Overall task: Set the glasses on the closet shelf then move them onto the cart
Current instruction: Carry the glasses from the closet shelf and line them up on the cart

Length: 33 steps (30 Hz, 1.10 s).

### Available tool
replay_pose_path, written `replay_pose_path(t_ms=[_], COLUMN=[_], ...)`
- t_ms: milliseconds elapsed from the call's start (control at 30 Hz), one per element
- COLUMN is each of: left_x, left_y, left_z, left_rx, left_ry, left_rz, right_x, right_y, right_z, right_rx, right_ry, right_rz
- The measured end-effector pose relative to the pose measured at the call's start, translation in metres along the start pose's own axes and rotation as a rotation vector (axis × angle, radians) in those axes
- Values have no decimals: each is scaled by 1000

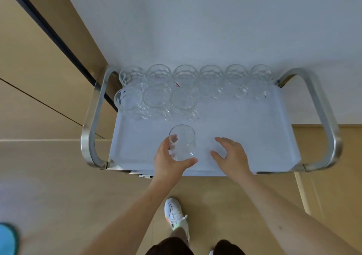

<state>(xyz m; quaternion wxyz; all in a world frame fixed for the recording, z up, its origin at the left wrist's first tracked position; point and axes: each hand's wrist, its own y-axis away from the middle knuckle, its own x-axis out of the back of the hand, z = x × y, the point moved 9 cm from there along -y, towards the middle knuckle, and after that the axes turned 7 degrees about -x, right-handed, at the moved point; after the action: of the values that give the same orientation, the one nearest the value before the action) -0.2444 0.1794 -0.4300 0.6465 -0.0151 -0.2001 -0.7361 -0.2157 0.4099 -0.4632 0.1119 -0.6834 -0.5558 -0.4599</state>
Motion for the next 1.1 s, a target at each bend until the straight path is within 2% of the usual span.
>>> replay_pose_path(t_ms=[300,500,767,1100], left_x=[-41,-56,-64,-66], left_y=[81,133,178,138], left_z=[7,4,-56,-165], left_rx=[-64,-80,33,87], left_ry=[-50,-35,-41,-66], left_rz=[27,102,186,212], right_x=[9,14,-30,-124], right_y=[78,125,149,94], right_z=[57,94,126,153], right_rx=[32,58,89,121], right_ry=[56,94,177,189], right_rz=[-79,-90,-166,-187])
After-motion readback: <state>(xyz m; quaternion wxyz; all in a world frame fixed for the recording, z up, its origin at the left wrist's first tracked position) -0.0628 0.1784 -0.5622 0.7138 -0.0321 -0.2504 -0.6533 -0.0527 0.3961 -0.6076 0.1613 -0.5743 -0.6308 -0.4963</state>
